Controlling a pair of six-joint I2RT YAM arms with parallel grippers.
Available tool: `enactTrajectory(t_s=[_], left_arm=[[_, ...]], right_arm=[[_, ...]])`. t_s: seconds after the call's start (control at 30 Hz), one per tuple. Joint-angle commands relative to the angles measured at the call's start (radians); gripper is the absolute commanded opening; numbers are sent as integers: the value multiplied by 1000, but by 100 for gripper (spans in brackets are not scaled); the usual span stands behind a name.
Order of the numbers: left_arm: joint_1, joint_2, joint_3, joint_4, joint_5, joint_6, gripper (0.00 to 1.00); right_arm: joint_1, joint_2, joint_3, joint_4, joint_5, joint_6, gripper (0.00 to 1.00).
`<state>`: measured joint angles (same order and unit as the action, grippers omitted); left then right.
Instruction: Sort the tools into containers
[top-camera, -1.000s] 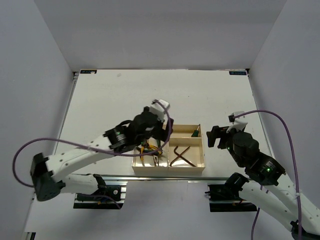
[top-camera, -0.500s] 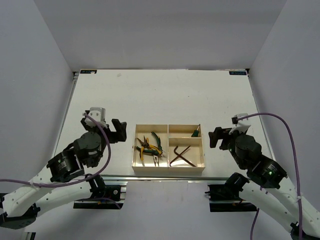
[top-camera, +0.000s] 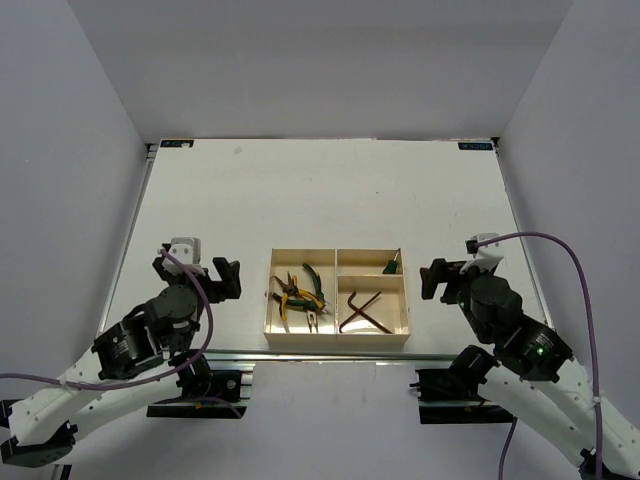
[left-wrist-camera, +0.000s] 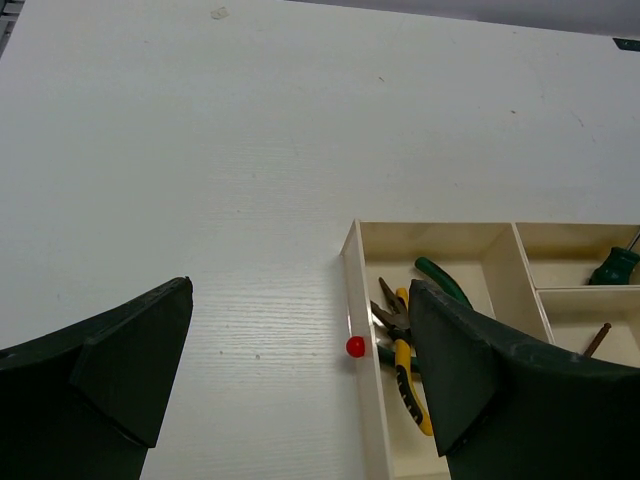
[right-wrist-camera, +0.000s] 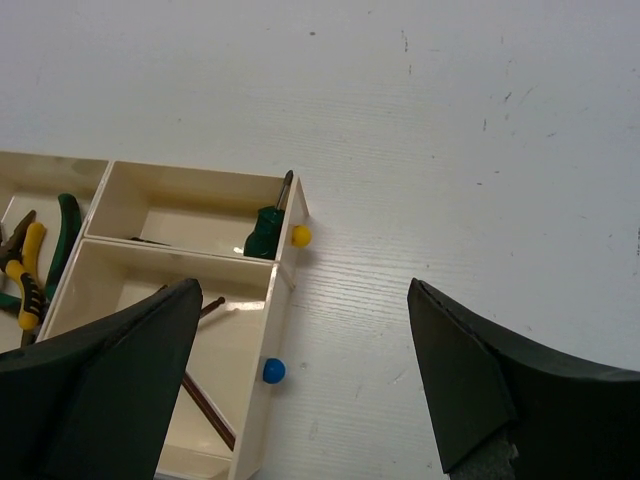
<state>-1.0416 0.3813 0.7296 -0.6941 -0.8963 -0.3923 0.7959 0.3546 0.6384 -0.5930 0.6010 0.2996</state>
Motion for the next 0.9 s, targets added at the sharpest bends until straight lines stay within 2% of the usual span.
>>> enactTrajectory(t_s=[0.0, 0.2, 0.87], left_arm=[[5, 19, -7, 27, 19, 20, 98], [5, 68, 5, 7, 7, 7, 98], [5, 47, -7, 27, 11, 32, 98]], right_arm=[[0, -28, -8, 35, 29, 9, 89], [0, -54, -17, 39, 29, 10, 89], [-1, -43, -22, 53, 13, 6, 89]])
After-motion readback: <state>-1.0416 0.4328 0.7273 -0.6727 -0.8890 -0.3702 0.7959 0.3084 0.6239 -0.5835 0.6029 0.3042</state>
